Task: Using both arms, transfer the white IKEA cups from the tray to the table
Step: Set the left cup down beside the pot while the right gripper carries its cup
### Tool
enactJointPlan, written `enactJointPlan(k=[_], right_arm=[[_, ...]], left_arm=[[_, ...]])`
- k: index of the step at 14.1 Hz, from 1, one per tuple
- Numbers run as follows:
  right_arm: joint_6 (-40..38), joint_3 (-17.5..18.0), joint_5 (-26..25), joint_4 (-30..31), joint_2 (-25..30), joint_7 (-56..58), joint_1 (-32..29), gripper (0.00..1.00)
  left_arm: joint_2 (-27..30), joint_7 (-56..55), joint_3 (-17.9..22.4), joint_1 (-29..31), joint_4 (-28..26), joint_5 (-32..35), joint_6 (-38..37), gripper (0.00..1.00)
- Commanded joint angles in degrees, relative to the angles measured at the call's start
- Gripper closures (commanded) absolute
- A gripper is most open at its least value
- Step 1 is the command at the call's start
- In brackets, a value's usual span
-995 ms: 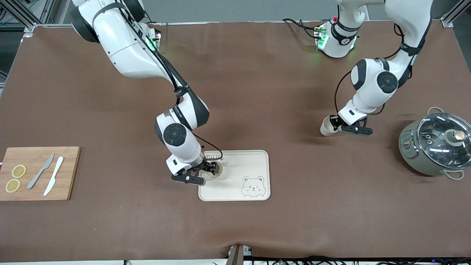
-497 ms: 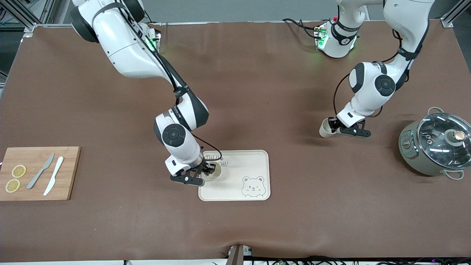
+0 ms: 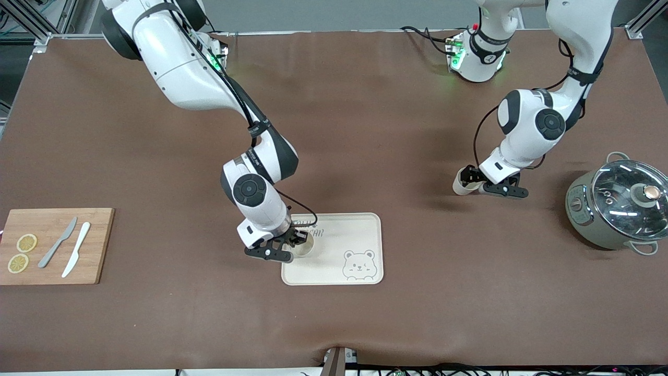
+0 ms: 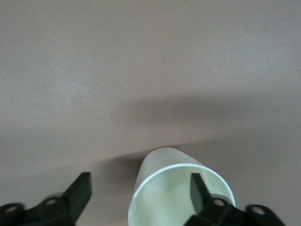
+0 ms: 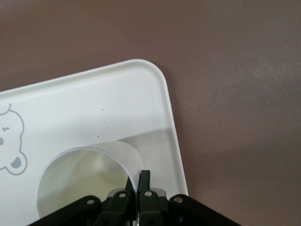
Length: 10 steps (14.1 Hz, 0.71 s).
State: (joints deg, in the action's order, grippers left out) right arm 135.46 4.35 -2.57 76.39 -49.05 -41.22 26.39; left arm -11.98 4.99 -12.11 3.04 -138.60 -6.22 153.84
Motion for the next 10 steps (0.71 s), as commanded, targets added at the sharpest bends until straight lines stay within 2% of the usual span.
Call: enactJointPlan(k=[1,3,6,8,10], right_arm=[[-6.58,0.66,-0.24,-1.58,1.76,-0.18,-1.25,1.00],[-13.26,0.84,0.20,-4.66,3.25,3.76,-2.83,1.00],[-19.50,0.75,1.60,-4.58,8.96,15.43,-6.78,1.00],[-26.45,0.66,2.13,-4.32,12.82,22.12,-10.03,1.00],[-30.15,0.66,3.36,-2.48,16.69,28.79,-14.15,1.00]], left_arm=[[2.92,-0.86,-0.37,0.04,1.57,-1.07,-5.82,0.00],[4.50,-1.65,-0.37,0.04,3.59,-1.07,-10.38,0.00],[4.69,-1.83,-0.28,0.04,11.40,-0.55,-20.74,0.00],[4.60,-2.09,-0.28,0.21,16.06,1.91,-24.36,0.00],[4.69,-2.09,-0.19,0.39,20.37,2.00,-27.27,0.00]])
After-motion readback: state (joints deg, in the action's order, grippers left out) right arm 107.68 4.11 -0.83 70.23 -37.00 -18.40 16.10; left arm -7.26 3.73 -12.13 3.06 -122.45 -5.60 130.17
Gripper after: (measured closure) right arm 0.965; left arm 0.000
